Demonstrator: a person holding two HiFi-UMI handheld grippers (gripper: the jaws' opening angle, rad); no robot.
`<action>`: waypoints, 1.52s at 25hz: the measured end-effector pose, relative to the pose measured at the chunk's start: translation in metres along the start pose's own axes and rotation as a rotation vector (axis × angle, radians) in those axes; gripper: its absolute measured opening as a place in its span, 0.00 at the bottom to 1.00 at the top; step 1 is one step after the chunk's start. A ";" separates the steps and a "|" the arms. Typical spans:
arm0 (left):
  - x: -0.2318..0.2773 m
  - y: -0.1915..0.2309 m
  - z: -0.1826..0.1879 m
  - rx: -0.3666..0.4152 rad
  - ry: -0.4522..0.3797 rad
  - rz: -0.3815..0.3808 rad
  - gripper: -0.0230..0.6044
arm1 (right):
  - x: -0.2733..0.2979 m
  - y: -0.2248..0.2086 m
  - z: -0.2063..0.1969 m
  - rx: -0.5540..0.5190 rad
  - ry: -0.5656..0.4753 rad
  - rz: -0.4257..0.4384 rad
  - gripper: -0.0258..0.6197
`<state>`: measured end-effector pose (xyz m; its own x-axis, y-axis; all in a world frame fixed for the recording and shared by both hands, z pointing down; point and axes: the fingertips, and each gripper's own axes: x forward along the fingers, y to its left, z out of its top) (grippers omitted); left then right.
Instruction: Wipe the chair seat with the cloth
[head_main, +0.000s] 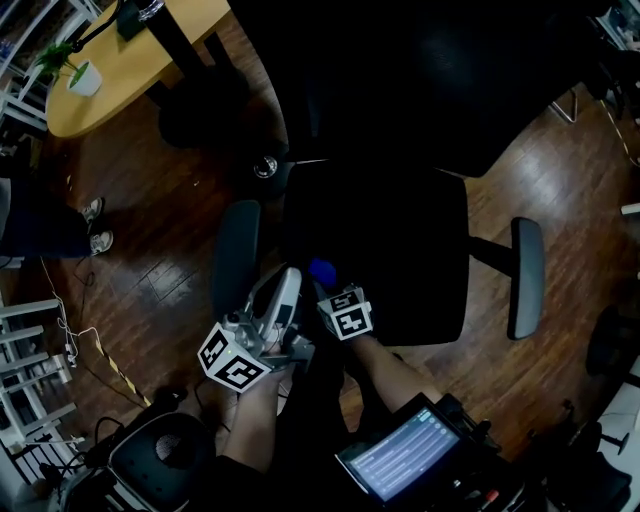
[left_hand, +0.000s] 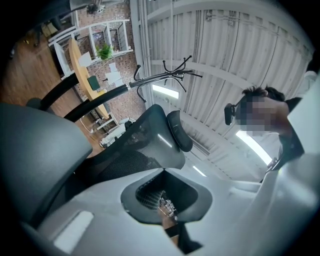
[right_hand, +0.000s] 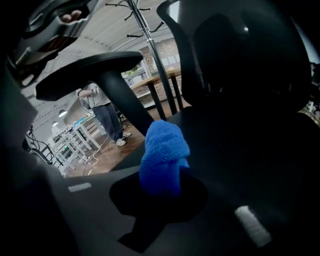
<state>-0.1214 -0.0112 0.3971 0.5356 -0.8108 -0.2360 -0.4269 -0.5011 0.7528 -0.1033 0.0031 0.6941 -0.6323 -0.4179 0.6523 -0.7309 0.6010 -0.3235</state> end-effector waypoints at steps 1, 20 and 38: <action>0.002 0.000 -0.002 -0.002 0.005 -0.004 0.02 | -0.006 -0.014 -0.003 0.011 0.000 -0.028 0.11; 0.036 -0.020 -0.024 -0.033 0.064 -0.079 0.02 | -0.213 -0.246 -0.078 0.276 -0.005 -0.607 0.11; 0.006 -0.032 -0.011 0.010 0.006 -0.056 0.02 | -0.045 0.077 -0.038 0.047 0.020 0.123 0.11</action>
<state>-0.0966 0.0035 0.3788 0.5630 -0.7798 -0.2738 -0.4036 -0.5485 0.7323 -0.1220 0.0940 0.6659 -0.7130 -0.3293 0.6191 -0.6597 0.6141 -0.4331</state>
